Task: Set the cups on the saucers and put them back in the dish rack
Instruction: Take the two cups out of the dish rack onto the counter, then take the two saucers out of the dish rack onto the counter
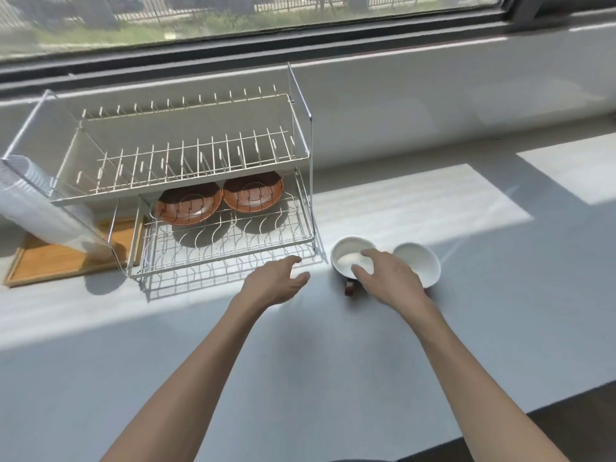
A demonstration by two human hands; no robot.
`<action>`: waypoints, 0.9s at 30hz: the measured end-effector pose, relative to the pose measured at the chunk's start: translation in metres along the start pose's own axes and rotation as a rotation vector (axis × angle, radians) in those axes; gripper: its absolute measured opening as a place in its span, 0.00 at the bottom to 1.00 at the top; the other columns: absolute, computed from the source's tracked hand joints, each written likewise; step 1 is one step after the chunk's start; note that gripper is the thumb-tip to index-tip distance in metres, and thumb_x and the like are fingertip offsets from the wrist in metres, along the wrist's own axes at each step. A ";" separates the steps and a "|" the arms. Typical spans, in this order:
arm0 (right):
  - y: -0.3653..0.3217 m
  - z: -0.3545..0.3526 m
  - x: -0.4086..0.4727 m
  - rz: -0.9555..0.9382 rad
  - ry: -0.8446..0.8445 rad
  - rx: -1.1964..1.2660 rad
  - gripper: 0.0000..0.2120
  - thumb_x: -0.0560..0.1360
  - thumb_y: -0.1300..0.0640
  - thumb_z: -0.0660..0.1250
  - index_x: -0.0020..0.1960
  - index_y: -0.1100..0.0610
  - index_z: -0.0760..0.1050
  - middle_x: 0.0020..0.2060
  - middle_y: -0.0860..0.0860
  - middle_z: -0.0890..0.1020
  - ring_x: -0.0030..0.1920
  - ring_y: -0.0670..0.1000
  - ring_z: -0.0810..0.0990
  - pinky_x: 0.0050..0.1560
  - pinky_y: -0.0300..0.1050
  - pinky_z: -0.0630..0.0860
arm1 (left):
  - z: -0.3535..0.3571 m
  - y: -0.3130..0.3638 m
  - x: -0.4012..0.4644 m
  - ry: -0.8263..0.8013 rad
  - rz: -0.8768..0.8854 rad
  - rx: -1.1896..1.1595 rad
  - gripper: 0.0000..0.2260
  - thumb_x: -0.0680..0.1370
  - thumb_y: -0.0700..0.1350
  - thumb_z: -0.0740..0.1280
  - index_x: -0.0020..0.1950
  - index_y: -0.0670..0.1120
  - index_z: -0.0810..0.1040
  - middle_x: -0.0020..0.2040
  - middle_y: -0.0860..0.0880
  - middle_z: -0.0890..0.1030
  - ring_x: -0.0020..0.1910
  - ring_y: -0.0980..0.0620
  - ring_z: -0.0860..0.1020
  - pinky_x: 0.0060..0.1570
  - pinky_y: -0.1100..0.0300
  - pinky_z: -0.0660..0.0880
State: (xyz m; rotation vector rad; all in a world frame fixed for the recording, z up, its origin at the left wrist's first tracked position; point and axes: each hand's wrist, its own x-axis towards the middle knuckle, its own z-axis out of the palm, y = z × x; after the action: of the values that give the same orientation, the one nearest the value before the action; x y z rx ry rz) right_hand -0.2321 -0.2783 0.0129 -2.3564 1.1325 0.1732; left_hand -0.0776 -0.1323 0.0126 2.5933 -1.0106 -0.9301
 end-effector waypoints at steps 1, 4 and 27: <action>-0.011 0.002 0.002 -0.044 -0.019 -0.036 0.24 0.80 0.44 0.59 0.74 0.50 0.67 0.70 0.52 0.74 0.69 0.56 0.72 0.62 0.52 0.71 | -0.006 -0.009 -0.004 0.019 -0.015 0.040 0.24 0.81 0.58 0.57 0.76 0.54 0.64 0.70 0.48 0.75 0.68 0.45 0.73 0.65 0.51 0.70; -0.045 0.009 0.007 -0.140 -0.080 -0.085 0.24 0.80 0.43 0.59 0.74 0.49 0.66 0.71 0.53 0.73 0.70 0.57 0.72 0.64 0.53 0.71 | -0.021 -0.034 -0.015 0.074 -0.060 0.118 0.24 0.81 0.58 0.56 0.77 0.53 0.63 0.71 0.48 0.74 0.68 0.45 0.72 0.61 0.51 0.70; -0.157 0.050 0.089 -0.393 0.101 -0.216 0.27 0.81 0.43 0.57 0.78 0.51 0.61 0.76 0.56 0.65 0.76 0.57 0.62 0.70 0.53 0.67 | -0.051 -0.100 0.038 0.434 -0.157 0.347 0.26 0.82 0.59 0.53 0.79 0.52 0.59 0.77 0.44 0.65 0.76 0.41 0.60 0.71 0.44 0.58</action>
State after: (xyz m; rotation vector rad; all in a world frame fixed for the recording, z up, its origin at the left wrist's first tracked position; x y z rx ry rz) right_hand -0.0504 -0.2337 0.0030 -2.7536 0.7004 0.0376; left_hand 0.0298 -0.0849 -0.0056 3.0028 -0.9191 -0.1991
